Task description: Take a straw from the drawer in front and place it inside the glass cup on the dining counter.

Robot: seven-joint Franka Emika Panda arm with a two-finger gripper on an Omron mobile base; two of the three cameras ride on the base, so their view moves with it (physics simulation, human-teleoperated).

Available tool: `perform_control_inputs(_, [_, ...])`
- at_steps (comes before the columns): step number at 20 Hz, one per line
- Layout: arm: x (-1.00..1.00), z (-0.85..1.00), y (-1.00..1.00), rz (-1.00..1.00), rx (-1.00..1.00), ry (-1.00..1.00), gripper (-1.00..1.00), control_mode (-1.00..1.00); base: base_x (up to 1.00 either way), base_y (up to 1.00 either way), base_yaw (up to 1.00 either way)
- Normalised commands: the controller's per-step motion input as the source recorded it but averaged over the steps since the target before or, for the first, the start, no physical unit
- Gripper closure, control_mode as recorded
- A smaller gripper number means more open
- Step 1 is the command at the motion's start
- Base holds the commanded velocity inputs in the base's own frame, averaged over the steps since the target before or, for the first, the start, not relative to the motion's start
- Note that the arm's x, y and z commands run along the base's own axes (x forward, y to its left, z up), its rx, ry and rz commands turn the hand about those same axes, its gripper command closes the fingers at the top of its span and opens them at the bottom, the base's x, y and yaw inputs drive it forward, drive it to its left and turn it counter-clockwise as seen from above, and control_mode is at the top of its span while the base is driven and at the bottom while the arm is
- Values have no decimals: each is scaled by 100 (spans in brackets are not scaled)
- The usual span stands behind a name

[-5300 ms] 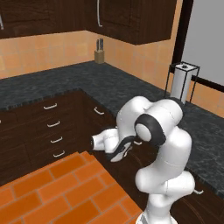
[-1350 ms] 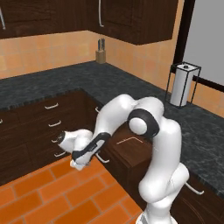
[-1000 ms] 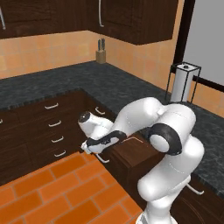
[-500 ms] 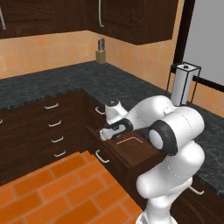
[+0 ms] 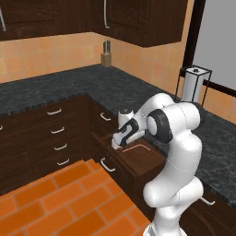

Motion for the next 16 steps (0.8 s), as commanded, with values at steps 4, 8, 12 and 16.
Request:
perform_control_inputs(4, [28, -61, -20, 0, 3, 7, -100, -100, 0, 0, 0])
perform_control_inputs(8, [12, -60, -6, 0, 1, 4, -100, -100, 0, 0, 0])
perform_control_inputs(12, [-1, -54, 0, 0, 0, 1, -100, -100, 0, 0, 0])
perform_control_inputs(16, [-36, -16, 13, 0, 2, 0, -100, -100, 0, 0, 0])
